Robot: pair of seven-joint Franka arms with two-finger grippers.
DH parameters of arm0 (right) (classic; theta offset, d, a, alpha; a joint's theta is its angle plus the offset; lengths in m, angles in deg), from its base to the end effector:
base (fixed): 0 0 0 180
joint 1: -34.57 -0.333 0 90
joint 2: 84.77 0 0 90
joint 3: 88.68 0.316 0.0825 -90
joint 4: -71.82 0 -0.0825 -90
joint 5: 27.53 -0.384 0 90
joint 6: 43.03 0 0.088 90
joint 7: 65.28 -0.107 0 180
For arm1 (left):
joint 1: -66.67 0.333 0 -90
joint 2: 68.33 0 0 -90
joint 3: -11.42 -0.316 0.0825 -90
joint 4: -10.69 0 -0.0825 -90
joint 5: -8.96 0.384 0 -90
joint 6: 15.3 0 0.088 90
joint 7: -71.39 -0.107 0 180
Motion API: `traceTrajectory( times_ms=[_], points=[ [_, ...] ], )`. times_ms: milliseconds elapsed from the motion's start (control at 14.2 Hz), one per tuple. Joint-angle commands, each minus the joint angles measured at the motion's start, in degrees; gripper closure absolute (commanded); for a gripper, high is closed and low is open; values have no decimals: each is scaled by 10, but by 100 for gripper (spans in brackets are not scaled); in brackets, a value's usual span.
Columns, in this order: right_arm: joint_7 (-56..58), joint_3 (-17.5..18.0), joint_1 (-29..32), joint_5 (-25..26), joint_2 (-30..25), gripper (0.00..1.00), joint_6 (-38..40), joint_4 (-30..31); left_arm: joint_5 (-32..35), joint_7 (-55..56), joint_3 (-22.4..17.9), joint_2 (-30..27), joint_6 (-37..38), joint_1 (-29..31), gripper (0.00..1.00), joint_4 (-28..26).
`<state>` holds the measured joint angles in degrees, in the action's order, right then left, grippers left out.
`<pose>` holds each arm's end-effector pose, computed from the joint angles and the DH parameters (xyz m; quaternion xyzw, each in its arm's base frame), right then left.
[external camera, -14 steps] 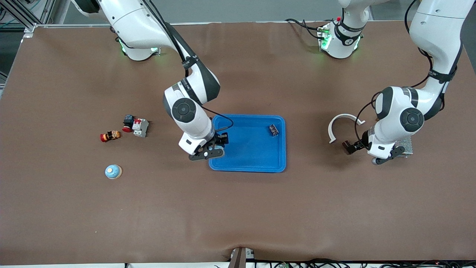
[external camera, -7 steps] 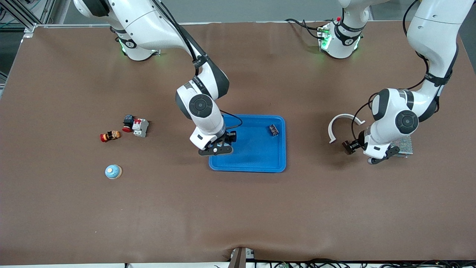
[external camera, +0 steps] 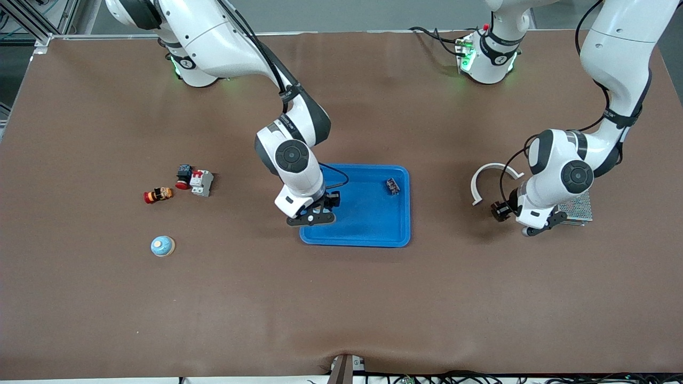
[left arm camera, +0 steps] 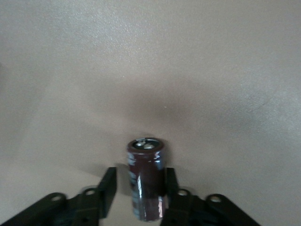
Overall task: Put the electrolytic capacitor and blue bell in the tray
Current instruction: 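Grasp the other capacitor with the left gripper while the right gripper waits, then release the bell in the tray with the right gripper while the left gripper approaches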
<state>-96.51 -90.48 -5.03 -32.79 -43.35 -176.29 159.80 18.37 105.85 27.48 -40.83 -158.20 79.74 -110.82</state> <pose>0.5618 0.4424 0.2348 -0.9986 -0.0313 -0.0143 0.0392 0.5655 -0.0326 0.1832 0.9751 0.2173 -0.0440 0.0040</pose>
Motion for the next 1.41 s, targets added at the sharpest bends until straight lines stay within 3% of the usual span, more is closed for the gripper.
traceTrajectory(
  times_ms=[0, 70, 352, 845, 1127, 1198, 1268, 1339],
  points=[
    [-16, -6, -7, 12, 27, 49, -11, -31, 9, 11, 1, 4, -7, -1, 96, 4],
    [-20, -5, -7, 12, 34, 49, -15, -36, 9, 11, 2, 4, -7, -3, 100, 4],
    [-30, -6, -11, 18, 49, 49, -16, -47, 10, 10, 6, -30, 11, -17, 100, 12],
    [-32, -6, -11, 24, 67, 48, -34, -50, 9, 83, 91, -49, 176, -33, 100, 117],
    [-31, -6, -13, 24, 74, 46, -44, -50, 8, 129, 95, -47, 208, -88, 100, 149],
    [-31, -6, -13, 24, 74, 37, -44, -50, 8, 150, 95, -46, 208, -102, 100, 155],
    [-31, -6, -13, 24, 74, 6, -45, -50, 7, 173, 95, -40, 208, -116, 100, 167],
    [-31, -6, -11, 24, 74, 0, -45, -50, 7, 200, 95, -31, 208, -130, 100, 175]
  ],
)
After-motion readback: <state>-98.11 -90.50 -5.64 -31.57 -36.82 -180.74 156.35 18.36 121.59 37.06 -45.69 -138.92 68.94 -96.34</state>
